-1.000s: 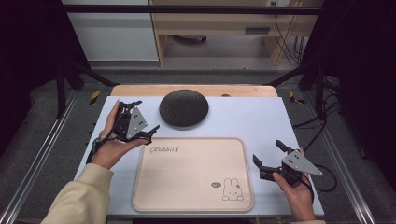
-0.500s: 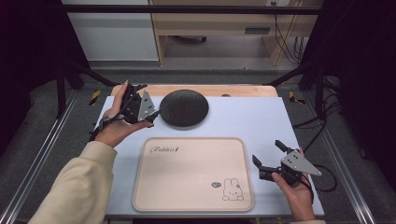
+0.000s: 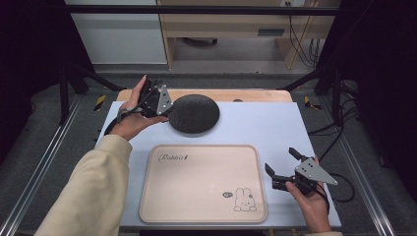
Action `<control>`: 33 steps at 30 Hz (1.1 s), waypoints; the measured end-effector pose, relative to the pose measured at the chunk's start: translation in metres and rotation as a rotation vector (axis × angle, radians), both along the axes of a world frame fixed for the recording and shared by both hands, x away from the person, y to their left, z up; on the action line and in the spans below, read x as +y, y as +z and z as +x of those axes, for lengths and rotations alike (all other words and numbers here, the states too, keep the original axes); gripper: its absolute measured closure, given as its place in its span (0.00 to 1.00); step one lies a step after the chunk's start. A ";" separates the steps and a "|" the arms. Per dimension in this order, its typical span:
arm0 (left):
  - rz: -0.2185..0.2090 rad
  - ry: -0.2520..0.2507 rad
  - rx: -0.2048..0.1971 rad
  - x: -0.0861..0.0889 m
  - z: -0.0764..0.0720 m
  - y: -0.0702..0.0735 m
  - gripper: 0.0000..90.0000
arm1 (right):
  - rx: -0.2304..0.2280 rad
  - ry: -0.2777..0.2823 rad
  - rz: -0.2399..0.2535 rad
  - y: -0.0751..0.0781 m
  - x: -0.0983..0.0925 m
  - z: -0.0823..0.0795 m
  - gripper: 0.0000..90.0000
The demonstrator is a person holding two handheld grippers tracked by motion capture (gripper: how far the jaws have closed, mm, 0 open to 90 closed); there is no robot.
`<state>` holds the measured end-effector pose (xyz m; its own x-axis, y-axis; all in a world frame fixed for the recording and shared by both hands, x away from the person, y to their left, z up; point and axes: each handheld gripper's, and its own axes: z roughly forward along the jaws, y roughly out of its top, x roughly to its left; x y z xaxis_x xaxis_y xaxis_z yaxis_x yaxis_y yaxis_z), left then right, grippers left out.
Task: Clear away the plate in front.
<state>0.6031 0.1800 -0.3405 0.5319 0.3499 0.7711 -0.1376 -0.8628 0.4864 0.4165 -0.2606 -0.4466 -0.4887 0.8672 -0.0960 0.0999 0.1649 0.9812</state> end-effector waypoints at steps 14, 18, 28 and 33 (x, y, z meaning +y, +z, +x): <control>0.090 -0.042 0.054 0.000 0.001 -0.045 0.16 | -0.004 -0.013 0.012 0.000 0.000 -0.001 0.04; 0.122 -0.051 0.053 0.004 0.000 -0.054 0.17 | -0.002 -0.014 0.009 0.000 0.000 0.000 0.04; 0.231 -0.092 0.041 0.002 -0.005 -0.074 0.28 | -0.004 -0.026 0.014 0.001 -0.002 -0.001 0.04; 0.267 -0.101 0.037 -0.002 -0.008 -0.086 0.31 | -0.006 -0.029 0.016 0.001 -0.003 -0.001 0.04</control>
